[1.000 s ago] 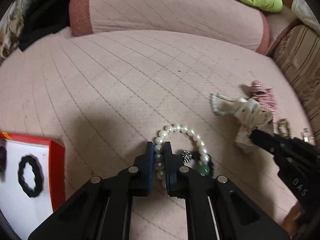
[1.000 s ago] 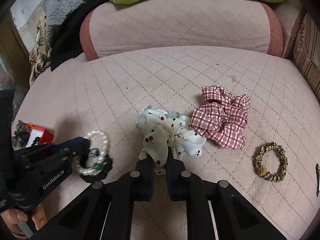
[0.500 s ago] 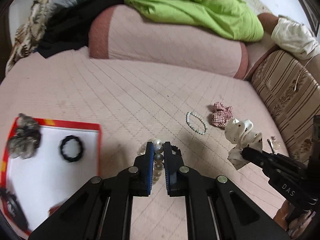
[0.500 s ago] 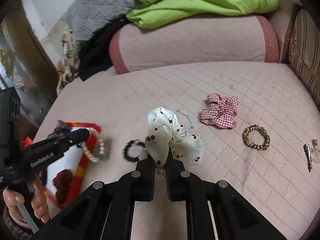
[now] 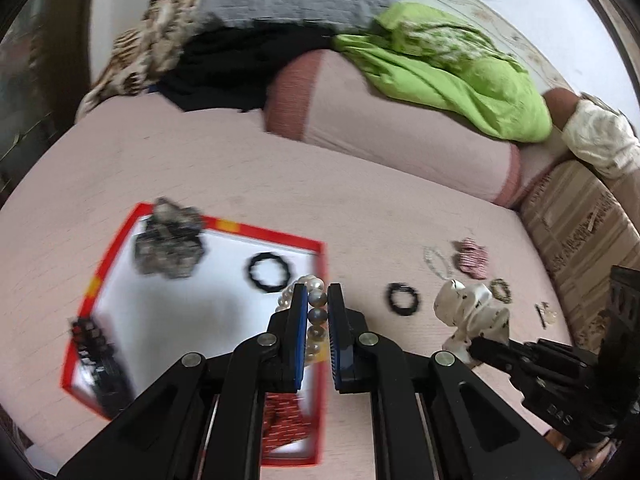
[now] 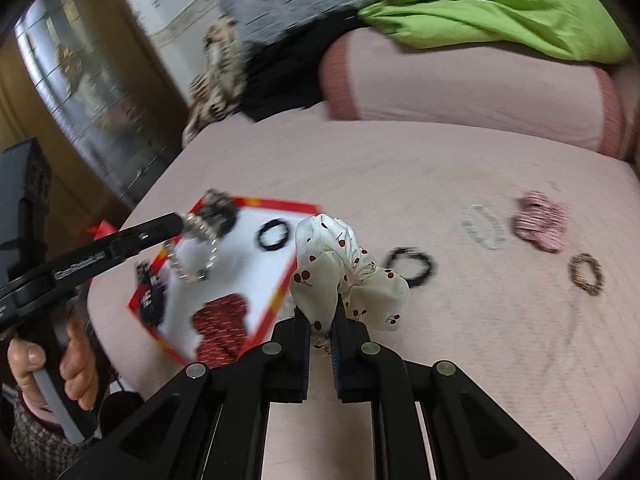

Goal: Organize jewelry
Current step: 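Carry the bracelet and white scrunchie onto the tray and open both tools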

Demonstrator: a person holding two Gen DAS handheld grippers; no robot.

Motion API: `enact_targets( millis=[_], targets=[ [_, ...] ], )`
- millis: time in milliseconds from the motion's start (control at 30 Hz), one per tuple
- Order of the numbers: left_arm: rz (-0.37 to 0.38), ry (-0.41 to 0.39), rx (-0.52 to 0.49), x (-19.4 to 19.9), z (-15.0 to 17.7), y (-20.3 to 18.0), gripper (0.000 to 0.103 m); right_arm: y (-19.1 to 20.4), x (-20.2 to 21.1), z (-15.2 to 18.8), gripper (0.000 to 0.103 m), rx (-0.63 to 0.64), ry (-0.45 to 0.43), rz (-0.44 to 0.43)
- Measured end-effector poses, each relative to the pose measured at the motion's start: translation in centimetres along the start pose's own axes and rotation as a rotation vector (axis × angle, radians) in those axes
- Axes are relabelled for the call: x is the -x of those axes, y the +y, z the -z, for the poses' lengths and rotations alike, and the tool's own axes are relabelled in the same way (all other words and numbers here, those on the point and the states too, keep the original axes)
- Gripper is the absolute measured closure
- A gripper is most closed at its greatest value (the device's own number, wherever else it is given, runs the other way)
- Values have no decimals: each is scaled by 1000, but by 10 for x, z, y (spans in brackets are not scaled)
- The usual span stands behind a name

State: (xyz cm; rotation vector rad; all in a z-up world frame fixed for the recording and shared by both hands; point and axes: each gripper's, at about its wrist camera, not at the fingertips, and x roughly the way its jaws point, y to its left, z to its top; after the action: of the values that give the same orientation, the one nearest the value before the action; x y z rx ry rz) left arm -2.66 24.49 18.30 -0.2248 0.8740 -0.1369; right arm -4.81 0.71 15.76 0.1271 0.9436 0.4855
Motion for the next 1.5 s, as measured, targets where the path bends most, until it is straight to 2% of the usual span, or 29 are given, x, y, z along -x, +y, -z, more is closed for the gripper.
enact_targets(
  millis=[200, 367, 567, 833, 933, 1100, 1267, 1500],
  targets=[
    [-51, 29, 77, -11, 11, 54, 94, 65, -43, -3, 93, 108, 66, -51],
    [-123, 57, 117, -29, 19, 93, 94, 97, -89, -6, 93, 122, 136, -101],
    [-164, 78, 204, -43, 21, 140, 94, 118, -144, -9, 93, 103, 218, -114],
    [-176, 72, 226, -45, 23, 150, 94, 130, -186, 2, 93, 103, 284, -113],
    [-188, 56, 235, -40, 22, 149, 94, 130, -187, 1, 90, 107, 277, -110],
    [-185, 18, 229, -21, 15, 137, 91, 131, -171, -4, 62, 128, 238, -128],
    [-228, -46, 197, 8, 15, 115, 69, 125, -137, -8, 59, 151, 179, -113],
    [-248, -64, 147, 32, 32, 76, 65, 86, -86, 9, 56, 109, 135, -77]
  ],
)
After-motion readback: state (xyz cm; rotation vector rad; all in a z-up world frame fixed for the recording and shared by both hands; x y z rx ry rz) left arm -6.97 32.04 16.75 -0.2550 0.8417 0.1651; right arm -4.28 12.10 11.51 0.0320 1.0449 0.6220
